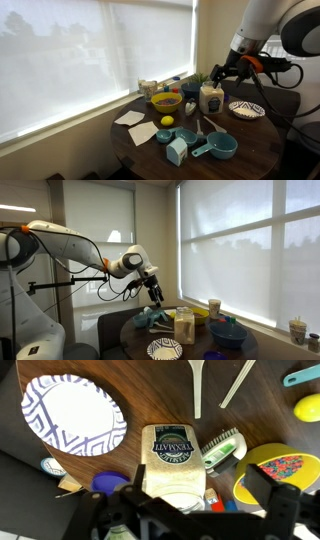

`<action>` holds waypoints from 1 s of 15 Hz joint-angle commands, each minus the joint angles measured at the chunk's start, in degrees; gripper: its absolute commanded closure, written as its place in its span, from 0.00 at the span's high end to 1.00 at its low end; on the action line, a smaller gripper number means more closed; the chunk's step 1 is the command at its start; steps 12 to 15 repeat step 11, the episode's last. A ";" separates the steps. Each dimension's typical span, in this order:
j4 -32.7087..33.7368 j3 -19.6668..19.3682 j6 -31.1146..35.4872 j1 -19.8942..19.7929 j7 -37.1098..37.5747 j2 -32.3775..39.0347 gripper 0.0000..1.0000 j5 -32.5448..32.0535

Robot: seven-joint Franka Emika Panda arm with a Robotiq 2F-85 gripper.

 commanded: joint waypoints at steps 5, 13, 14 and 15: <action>0.81 -1.07 -7.42 -2.32 -1.40 -5.15 1.00 9.86; 0.52 -0.20 -6.02 -3.21 -1.26 -4.92 1.00 8.61; 0.52 -0.20 -6.02 -3.21 -1.26 -4.92 1.00 8.61; 0.52 -0.20 -6.02 -3.21 -1.26 -4.92 1.00 8.61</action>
